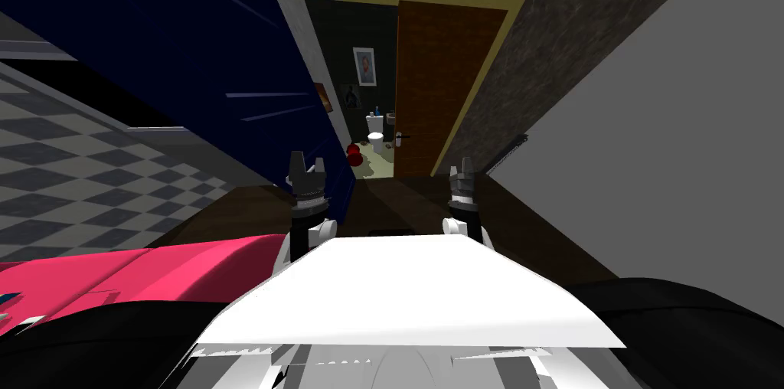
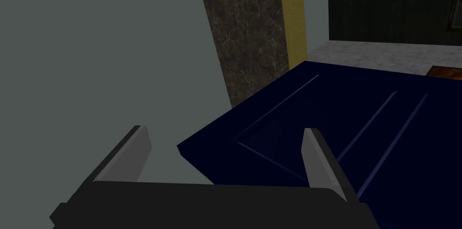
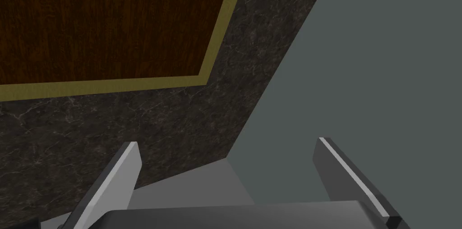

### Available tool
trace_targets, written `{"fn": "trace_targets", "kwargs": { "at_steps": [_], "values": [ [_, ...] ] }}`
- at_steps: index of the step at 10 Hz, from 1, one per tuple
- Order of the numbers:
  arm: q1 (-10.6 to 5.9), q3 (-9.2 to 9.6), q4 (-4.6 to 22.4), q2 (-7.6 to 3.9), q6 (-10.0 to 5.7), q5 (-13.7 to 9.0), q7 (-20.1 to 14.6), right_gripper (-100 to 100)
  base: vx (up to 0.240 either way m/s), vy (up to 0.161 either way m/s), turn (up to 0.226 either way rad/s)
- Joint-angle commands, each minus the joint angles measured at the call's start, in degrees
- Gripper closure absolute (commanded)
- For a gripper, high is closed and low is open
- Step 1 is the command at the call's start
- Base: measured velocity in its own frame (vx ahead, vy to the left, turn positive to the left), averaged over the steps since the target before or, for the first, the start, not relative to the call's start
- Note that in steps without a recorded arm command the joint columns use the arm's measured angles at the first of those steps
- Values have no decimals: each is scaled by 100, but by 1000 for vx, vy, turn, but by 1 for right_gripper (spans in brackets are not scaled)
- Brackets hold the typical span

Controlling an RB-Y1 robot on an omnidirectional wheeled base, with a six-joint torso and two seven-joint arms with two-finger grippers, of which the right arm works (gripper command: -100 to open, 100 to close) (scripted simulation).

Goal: Pull the door open

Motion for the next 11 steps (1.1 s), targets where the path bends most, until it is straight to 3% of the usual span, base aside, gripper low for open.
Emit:
{"fn": "trace_targets", "kwargs": {
  "at_steps": [1,4,11],
  "values": [
    [-55,-8,119,-57,13,20,-76,-100,1,-57,31],
    [-127,-19,277,-126,31,47,-177,-100,183,31,9],
    [-532,-78,1162,-458,129,196,-743,-100,177,22,30]
  ]
}}
